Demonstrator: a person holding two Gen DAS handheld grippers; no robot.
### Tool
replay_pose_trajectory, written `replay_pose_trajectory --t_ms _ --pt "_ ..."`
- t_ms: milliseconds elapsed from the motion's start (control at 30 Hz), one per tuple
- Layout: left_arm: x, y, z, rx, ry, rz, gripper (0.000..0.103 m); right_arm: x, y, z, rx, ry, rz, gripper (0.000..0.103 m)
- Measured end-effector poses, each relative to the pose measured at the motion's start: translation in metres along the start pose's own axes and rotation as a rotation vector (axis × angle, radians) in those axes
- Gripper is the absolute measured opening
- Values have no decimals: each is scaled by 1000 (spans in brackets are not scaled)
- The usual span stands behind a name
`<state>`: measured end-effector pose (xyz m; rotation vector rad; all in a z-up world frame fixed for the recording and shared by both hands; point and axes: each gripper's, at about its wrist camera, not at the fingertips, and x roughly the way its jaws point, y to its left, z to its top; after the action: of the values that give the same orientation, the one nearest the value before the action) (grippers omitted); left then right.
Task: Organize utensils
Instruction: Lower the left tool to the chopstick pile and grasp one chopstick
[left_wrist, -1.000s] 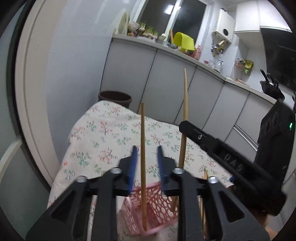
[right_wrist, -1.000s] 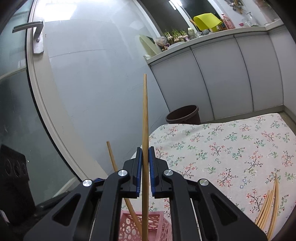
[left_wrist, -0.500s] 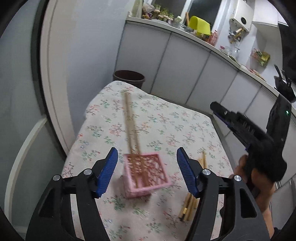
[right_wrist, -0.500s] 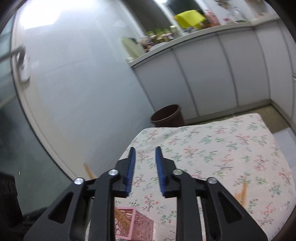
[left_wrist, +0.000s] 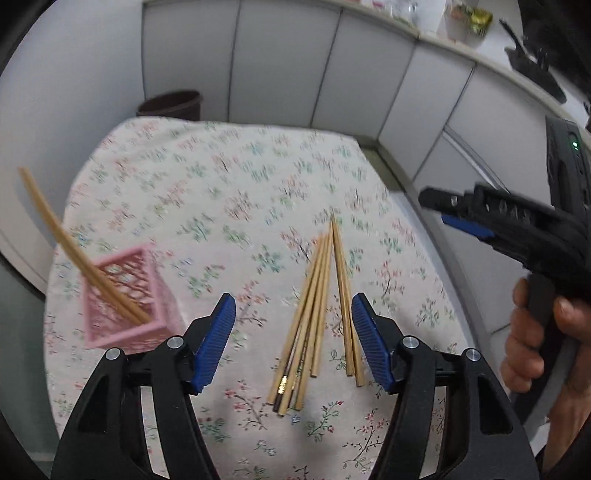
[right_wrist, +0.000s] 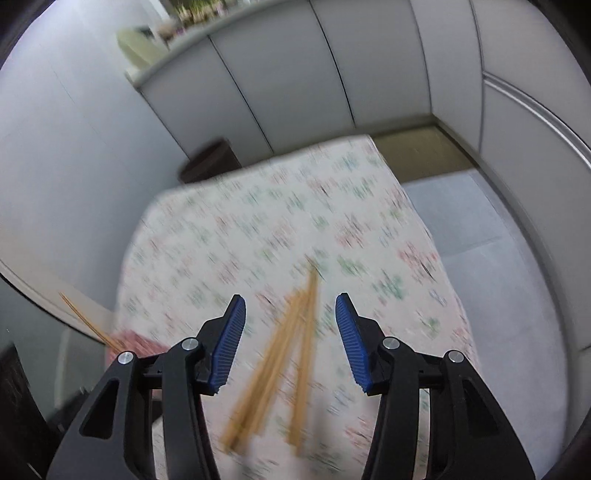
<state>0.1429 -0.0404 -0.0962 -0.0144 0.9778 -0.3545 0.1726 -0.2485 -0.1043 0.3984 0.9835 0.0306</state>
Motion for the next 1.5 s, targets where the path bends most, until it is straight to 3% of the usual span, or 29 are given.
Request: replay_pose_trajectory --t_ms 233,467,633,1133,1200,1267,1400,1500 --pt "67 -12 -6 61 118 15 52 42 -37 -32 54 188 -12 51" --pt "109 -3 -6 35 199 -22 20 60 -40 -39 51 235 -8 50" --pt "116 -12 -10 86 208 -21 13 65 -32 -41 19 241 5 46" --pt "149 -21 2 228 324 21 8 76 -31 -42 22 259 -5 46" --pt "152 -14 5 209 348 30 7 76 -30 -41 24 254 -2 46" --pt "154 -1 7 155 352 -14 7 75 -29 -41 21 253 0 46" --pt "149 9 8 118 317 -20 6 78 -26 -42 11 260 2 46" --pt "134 17 9 69 274 -58 6 82 -25 -43 11 267 8 38"
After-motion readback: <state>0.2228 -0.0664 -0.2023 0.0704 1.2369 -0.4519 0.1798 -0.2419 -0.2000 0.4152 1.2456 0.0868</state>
